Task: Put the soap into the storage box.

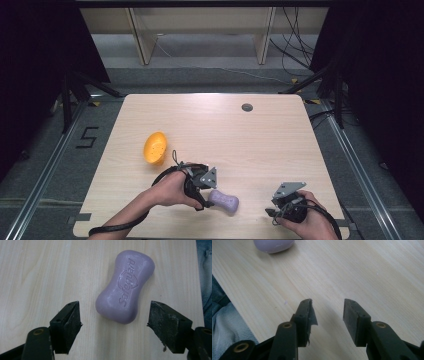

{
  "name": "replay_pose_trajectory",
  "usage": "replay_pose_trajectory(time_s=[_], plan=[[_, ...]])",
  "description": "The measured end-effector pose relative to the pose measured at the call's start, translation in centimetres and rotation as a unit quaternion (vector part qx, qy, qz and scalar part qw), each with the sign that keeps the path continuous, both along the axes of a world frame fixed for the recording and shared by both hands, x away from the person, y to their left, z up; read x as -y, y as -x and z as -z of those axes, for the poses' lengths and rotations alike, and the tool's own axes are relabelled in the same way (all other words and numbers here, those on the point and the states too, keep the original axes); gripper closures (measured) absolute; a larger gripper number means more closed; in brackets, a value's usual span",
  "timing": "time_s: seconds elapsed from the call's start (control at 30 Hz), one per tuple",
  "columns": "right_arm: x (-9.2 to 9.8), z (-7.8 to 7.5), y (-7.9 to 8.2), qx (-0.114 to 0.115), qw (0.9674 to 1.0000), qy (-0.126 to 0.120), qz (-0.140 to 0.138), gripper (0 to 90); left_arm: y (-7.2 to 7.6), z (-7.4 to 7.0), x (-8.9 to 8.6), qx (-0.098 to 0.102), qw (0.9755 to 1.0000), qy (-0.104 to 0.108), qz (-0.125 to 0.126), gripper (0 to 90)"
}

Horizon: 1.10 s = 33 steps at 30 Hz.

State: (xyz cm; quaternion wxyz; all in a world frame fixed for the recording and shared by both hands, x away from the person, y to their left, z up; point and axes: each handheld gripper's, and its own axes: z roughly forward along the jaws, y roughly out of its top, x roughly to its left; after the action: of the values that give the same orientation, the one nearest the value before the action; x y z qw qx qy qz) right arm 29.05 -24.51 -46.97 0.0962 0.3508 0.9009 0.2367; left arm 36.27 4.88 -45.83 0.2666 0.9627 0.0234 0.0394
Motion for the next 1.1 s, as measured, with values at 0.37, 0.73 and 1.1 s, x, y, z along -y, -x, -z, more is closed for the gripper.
replay_pose_trajectory(time_s=[0.37,0.73,1.1], plan=[[0.0,0.0,0.0,-0.003,1.0,-0.006,0.002,58.5,-0.2,1.1,2.1,-0.018,0.9991,-0.019,0.035,25.8],[-0.1,0.1,0.0,-0.009,0.9999,-0.008,0.007,58.3,0.0,1.7,3.3,-0.017,0.9977,-0.036,0.054,27.1],[-0.1,0.1,0.0,-0.012,0.9999,-0.01,0.007,58.1,0.2,1.9,4.4,-0.013,0.9959,-0.056,0.07,29.4]])
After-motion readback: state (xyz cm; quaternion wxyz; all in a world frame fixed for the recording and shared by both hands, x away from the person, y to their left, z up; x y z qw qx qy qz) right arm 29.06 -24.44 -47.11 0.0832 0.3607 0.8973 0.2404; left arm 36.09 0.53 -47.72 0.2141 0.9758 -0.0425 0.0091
